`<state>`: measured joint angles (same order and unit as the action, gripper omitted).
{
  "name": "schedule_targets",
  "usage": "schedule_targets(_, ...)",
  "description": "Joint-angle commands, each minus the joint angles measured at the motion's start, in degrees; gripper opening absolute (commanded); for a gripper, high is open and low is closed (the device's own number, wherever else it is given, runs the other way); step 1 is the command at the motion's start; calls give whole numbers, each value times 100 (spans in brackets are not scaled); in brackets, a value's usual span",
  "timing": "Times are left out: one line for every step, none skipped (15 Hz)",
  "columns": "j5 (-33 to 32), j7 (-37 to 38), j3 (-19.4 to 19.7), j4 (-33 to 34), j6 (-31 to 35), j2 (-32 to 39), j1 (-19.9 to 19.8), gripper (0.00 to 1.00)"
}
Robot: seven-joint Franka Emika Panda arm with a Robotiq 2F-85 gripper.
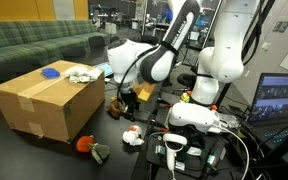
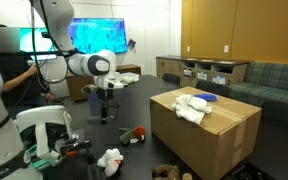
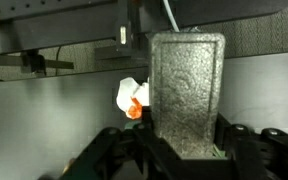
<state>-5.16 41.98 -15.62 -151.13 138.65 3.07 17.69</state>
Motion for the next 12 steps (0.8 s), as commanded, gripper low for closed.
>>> schedule_targets(-516,927,-11,-920,1567,299,142,31)
schedule_targets(-892,1260,83,-887,1862,606,202,31)
schedule_targets(-1405,1712,262,-787,2002,813,307,31)
schedule_targets(-1746,1994,340,-867,2106,797,323,31)
schedule_targets(-2057,2271,476,-863,2205,868,405,31)
schedule_targets(-2372,2553,623,-725,2196,954,489,31)
schedule_targets(-2567,2691,713,-606,2210,1075,535,31)
schedule_targets(-2625,2732,731,-455,2188,1180,539,31)
schedule_targets(-2792,2886,814,-285,2172,1337,613,31)
schedule_targets(-2794,2820,800,-140,2151,1453,605,31)
schedule_targets(-2811,2839,807,58,2078,1589,641,31)
schedule_targets(-2844,2874,832,242,2076,1757,695,31)
